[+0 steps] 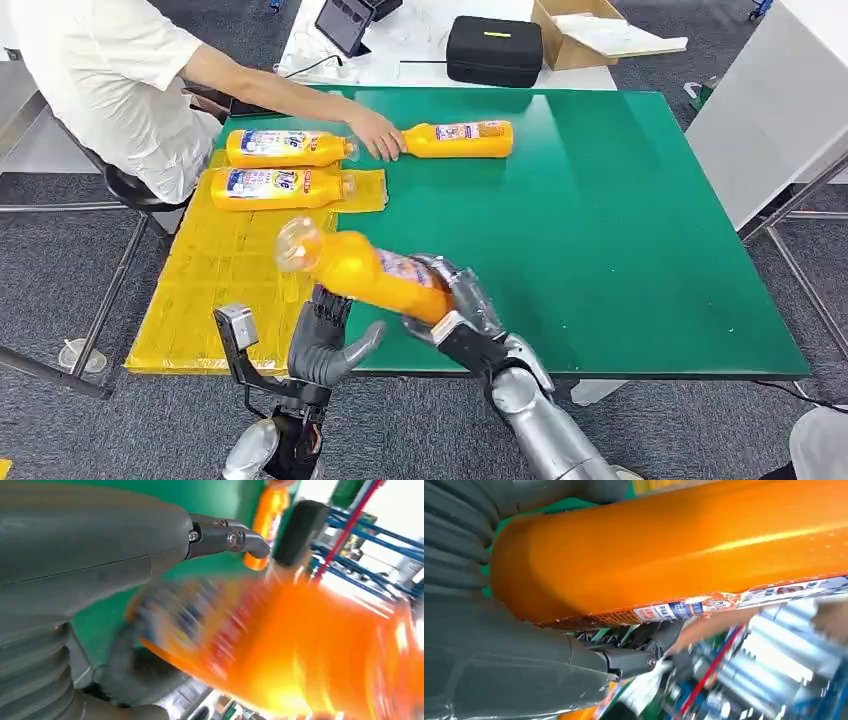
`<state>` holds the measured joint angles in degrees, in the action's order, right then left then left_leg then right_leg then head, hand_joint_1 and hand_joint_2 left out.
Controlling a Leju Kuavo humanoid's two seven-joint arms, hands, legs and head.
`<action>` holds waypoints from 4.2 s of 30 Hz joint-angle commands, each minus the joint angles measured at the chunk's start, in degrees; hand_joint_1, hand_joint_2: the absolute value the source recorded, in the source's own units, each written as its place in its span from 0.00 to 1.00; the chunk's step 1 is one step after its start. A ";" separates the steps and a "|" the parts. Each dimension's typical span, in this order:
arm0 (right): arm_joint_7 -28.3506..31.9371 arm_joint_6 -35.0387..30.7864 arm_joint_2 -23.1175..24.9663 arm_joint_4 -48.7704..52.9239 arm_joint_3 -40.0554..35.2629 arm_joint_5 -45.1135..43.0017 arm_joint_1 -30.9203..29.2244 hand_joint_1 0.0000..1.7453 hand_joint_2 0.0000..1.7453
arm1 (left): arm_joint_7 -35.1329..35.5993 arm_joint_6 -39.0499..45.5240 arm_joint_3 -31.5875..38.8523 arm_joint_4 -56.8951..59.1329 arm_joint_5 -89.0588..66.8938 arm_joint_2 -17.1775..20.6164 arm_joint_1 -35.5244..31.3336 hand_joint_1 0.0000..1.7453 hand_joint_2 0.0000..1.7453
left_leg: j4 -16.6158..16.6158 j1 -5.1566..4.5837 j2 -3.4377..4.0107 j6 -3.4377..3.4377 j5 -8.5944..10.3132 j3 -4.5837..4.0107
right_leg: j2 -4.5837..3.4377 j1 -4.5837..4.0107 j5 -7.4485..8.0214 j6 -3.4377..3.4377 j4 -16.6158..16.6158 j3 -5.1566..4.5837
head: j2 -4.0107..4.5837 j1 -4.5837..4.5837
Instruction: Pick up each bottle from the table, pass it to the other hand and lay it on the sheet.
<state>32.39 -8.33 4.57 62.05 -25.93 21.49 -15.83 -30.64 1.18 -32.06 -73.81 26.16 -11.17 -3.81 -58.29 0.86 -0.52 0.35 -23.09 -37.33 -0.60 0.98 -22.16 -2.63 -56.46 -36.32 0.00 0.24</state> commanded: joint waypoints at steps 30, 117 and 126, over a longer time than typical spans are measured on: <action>3.23 4.18 0.00 -1.49 -11.43 -3.32 -2.46 0.00 1.00 | -1.94 -0.11 2.44 4.39 -0.54 -0.72 -6.66 1.00 1.00 | 0.01 0.01 0.00 0.01 -0.05 0.12 | 0.08 -0.03 -0.05 0.08 0.01 0.13 | -0.02 0.00; 1.42 -31.67 -3.19 -3.07 18.12 41.03 4.90 0.00 1.00 | 14.79 -3.91 -5.66 22.53 -67.33 17.94 -25.03 0.00 1.00 | -0.01 0.02 0.09 0.01 -0.06 0.28 | 0.08 -0.05 -0.04 0.12 -0.02 0.27 | 0.00 0.00; -15.94 -31.67 -11.98 -17.31 13.73 48.13 -2.31 0.00 1.00 | 14.42 21.70 -4.71 5.38 -73.38 6.96 -8.63 0.00 1.00 | 0.01 -0.16 -0.11 0.16 -0.15 0.39 | 0.24 0.18 -0.15 -0.01 0.09 0.50 | 0.00 0.00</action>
<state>18.86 -39.56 -2.04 57.41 -10.01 68.41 -11.36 -15.56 13.91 -34.21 -59.07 -44.88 1.79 -20.75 -58.30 0.75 -0.77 0.39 -23.06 -37.37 -0.36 1.18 -22.17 -2.68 -56.47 -36.28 0.00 0.24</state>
